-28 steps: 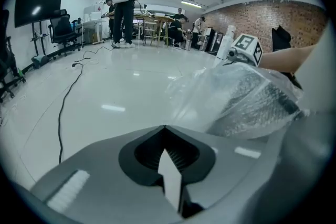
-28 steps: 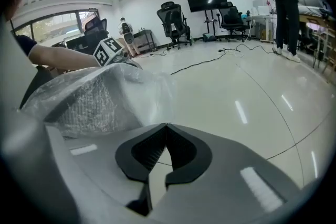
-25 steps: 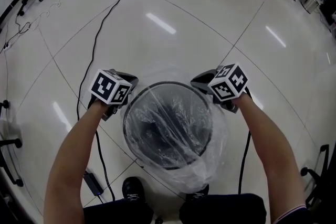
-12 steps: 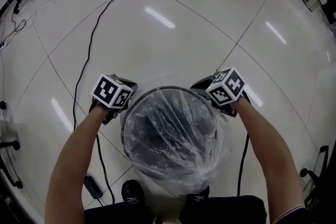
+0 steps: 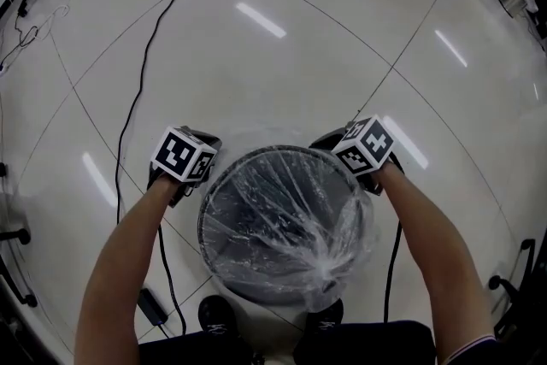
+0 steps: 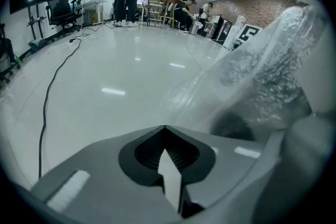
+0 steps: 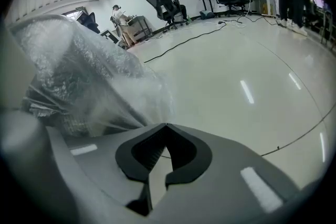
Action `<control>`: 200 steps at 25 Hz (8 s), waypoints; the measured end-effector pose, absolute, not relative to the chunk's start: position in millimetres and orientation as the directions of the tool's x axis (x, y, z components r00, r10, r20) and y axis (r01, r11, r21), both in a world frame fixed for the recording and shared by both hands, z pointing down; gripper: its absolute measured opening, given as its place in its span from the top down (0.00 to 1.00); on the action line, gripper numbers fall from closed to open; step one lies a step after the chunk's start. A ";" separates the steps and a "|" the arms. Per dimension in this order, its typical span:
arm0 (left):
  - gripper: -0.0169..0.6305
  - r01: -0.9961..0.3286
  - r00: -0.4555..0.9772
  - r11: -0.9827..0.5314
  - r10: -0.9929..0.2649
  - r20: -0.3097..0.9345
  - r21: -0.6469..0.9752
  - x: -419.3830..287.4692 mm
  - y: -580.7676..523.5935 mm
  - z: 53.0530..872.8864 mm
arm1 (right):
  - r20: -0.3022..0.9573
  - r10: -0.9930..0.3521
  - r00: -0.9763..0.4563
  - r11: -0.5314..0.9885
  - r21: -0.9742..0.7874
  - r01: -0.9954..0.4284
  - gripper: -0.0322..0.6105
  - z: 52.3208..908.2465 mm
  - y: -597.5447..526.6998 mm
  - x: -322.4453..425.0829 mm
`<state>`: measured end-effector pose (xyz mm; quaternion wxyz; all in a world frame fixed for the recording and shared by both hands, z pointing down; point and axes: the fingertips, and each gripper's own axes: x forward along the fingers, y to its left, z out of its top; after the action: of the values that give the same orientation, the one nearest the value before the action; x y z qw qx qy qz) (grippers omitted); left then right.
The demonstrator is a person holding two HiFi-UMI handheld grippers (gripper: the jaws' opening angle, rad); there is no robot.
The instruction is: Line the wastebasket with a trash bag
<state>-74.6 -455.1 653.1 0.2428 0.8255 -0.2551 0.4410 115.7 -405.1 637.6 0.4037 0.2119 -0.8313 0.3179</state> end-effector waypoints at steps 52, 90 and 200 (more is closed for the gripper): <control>0.95 -0.659 0.508 -0.752 -0.464 0.726 -0.020 -78.2 -387.1 415.6 | 0.694 -0.239 -0.679 0.858 -0.176 -0.482 0.95 375.6 -311.1 66.1; 0.95 -0.684 0.550 -0.724 -0.439 0.710 0.082 -106.2 -329.2 447.3 | 0.865 0.016 -0.501 0.856 -0.271 -0.440 0.94 485.2 -278.5 -26.1; 0.95 -0.686 0.626 -0.726 -0.554 0.549 0.049 -72.0 -276.3 360.2 | 0.563 -0.551 -0.616 0.708 -0.075 -0.702 0.95 359.0 -285.6 19.6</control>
<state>-72.0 -276.3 360.2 0.1279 0.8924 -0.3476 0.2578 19.6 -285.6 359.0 0.2596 0.3533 -0.8869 0.1458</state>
